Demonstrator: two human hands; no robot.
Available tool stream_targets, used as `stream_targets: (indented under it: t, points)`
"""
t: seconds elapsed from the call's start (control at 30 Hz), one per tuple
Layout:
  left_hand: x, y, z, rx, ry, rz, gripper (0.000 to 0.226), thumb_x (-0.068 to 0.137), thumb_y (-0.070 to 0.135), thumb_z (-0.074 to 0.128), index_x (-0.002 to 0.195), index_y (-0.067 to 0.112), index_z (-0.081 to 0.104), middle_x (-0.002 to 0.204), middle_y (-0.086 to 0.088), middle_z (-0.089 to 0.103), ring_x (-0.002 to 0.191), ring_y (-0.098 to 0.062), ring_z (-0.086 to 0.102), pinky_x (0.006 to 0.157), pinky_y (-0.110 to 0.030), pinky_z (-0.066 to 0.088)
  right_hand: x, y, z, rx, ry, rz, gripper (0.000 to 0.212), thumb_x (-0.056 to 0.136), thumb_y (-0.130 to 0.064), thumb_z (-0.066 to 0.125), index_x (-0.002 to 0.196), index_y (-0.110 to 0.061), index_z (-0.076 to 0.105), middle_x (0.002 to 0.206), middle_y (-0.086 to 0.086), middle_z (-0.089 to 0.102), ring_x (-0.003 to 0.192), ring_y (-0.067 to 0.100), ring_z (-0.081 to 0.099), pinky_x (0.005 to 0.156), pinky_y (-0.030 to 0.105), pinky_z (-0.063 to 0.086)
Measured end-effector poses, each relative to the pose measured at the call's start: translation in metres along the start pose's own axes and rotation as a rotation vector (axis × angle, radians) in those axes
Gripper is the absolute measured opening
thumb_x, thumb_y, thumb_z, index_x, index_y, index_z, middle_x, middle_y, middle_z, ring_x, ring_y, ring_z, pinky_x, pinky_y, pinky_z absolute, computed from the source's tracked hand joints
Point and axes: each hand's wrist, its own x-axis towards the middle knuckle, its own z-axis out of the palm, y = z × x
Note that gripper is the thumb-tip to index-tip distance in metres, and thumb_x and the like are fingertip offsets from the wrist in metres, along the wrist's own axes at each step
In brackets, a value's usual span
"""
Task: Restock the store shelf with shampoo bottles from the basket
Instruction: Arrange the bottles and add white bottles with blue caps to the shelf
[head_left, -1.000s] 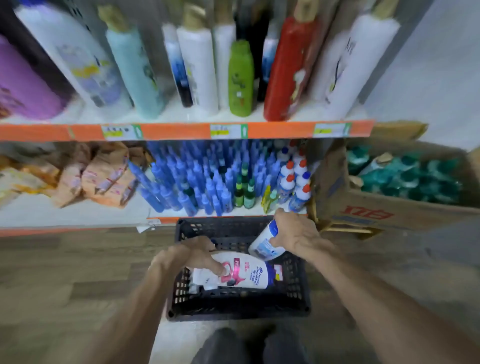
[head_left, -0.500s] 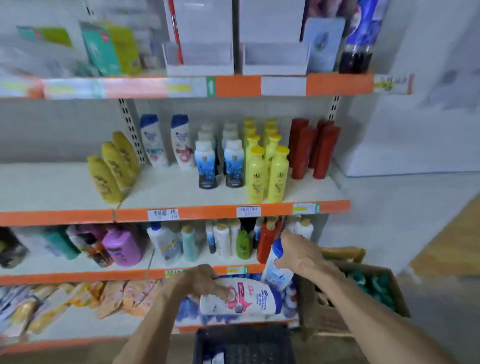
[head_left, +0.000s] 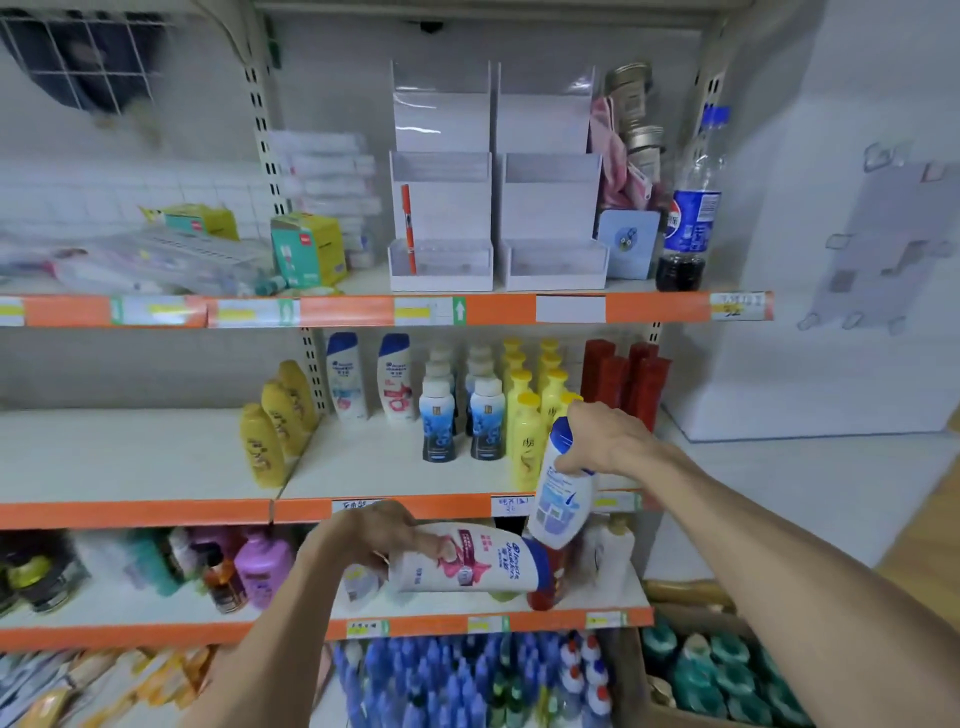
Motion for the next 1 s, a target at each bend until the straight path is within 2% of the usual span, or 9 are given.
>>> stream_targets:
  t: [0.13, 0.27, 0.5, 0.57, 0.7, 0.77, 0.83, 0.9, 1.0]
  points:
    - [-0.001, -0.015, -0.003, -0.111, -0.008, -0.031, 0.053, 0.067, 0.044, 0.082, 0.103, 0.007, 0.069, 0.099, -0.006, 0.074, 0.092, -0.019, 0.067, 0.079, -0.029, 0.057, 0.003, -0.011, 0.004, 0.015, -0.003, -0.023, 0.034, 0.076, -0.026, 0.069, 0.094, -0.013, 0.044, 0.078, -0.001, 0.049, 0.078, 0.025, 0.052, 0.052, 0.029, 0.032]
    - [-0.004, -0.024, -0.006, -0.194, -0.007, -0.04, 0.06, 0.067, 0.04, 0.083, 0.111, 0.003, 0.067, 0.103, -0.013, 0.073, 0.098, -0.026, 0.068, 0.091, -0.038, 0.056, 0.013, -0.018, 0.009, 0.02, -0.03, -0.077, 0.036, 0.078, -0.034, 0.071, 0.096, -0.013, 0.049, 0.082, -0.001, 0.054, 0.073, 0.022, 0.053, 0.05, 0.028, 0.033]
    - [-0.031, -0.035, -0.027, -0.413, 0.103, -0.032, 0.039, 0.08, 0.034, 0.074, 0.098, 0.0, 0.067, 0.078, -0.008, 0.073, 0.067, -0.017, 0.068, 0.063, -0.026, 0.055, 0.038, -0.038, 0.011, 0.066, -0.014, -0.125, 0.032, 0.078, -0.029, 0.072, 0.087, -0.013, 0.045, 0.075, 0.0, 0.05, 0.058, 0.016, 0.045, 0.048, 0.029, 0.031]
    - [-0.037, -0.044, -0.032, -0.523, 0.151, -0.022, 0.044, 0.079, 0.034, 0.074, 0.102, -0.003, 0.067, 0.077, -0.009, 0.072, 0.064, -0.016, 0.067, 0.058, -0.025, 0.053, 0.044, -0.046, 0.015, 0.104, 0.001, -0.13, 0.033, 0.077, -0.028, 0.073, 0.082, -0.014, 0.043, 0.074, 0.0, 0.048, 0.057, 0.016, 0.043, 0.048, 0.03, 0.03]
    - [-0.041, -0.059, -0.035, -0.814, 0.251, 0.076, 0.04, 0.074, 0.031, 0.078, 0.096, -0.001, 0.071, 0.089, -0.015, 0.072, 0.078, -0.022, 0.067, 0.077, -0.033, 0.057, 0.056, -0.066, 0.019, 0.186, 0.045, -0.138, 0.037, 0.075, -0.028, 0.074, 0.079, -0.014, 0.04, 0.071, 0.0, 0.046, 0.063, 0.02, 0.048, 0.048, 0.03, 0.029]
    - [-0.042, -0.064, -0.03, -0.98, 0.246, 0.136, 0.022, 0.083, 0.022, 0.07, 0.085, 0.001, 0.074, 0.086, -0.015, 0.073, 0.074, -0.021, 0.071, 0.07, -0.031, 0.06, 0.06, -0.079, 0.02, 0.202, 0.054, -0.154, 0.038, 0.076, -0.029, 0.074, 0.09, -0.012, 0.044, 0.075, 0.0, 0.048, 0.072, 0.024, 0.053, 0.048, 0.03, 0.029]
    - [-0.035, -0.068, -0.03, -1.091, 0.226, 0.199, 0.022, 0.089, 0.014, 0.062, 0.077, 0.002, 0.075, 0.083, -0.014, 0.073, 0.07, -0.019, 0.072, 0.061, -0.029, 0.06, 0.066, -0.094, 0.02, 0.209, 0.069, -0.174, 0.038, 0.075, -0.029, 0.074, 0.092, -0.012, 0.044, 0.082, 0.003, 0.053, 0.077, 0.026, 0.054, 0.049, 0.03, 0.03]
    - [-0.029, -0.068, -0.036, -1.102, 0.187, 0.241, 0.013, 0.086, 0.009, 0.063, 0.091, 0.001, 0.072, 0.094, -0.015, 0.072, 0.082, -0.022, 0.072, 0.074, -0.034, 0.06, 0.074, -0.111, 0.019, 0.218, 0.092, -0.185, 0.037, 0.076, -0.03, 0.074, 0.091, -0.012, 0.045, 0.087, 0.005, 0.056, 0.08, 0.026, 0.055, 0.052, 0.03, 0.033]
    - [-0.009, -0.074, -0.057, -0.994, 0.142, 0.3, 0.046, 0.078, 0.007, 0.075, 0.119, -0.002, 0.058, 0.12, -0.021, 0.065, 0.112, -0.035, 0.062, 0.101, -0.048, 0.047, 0.087, -0.137, 0.022, 0.242, 0.112, -0.185, 0.043, 0.076, -0.032, 0.075, 0.098, -0.012, 0.044, 0.089, 0.003, 0.054, 0.081, 0.026, 0.055, 0.059, 0.031, 0.038]
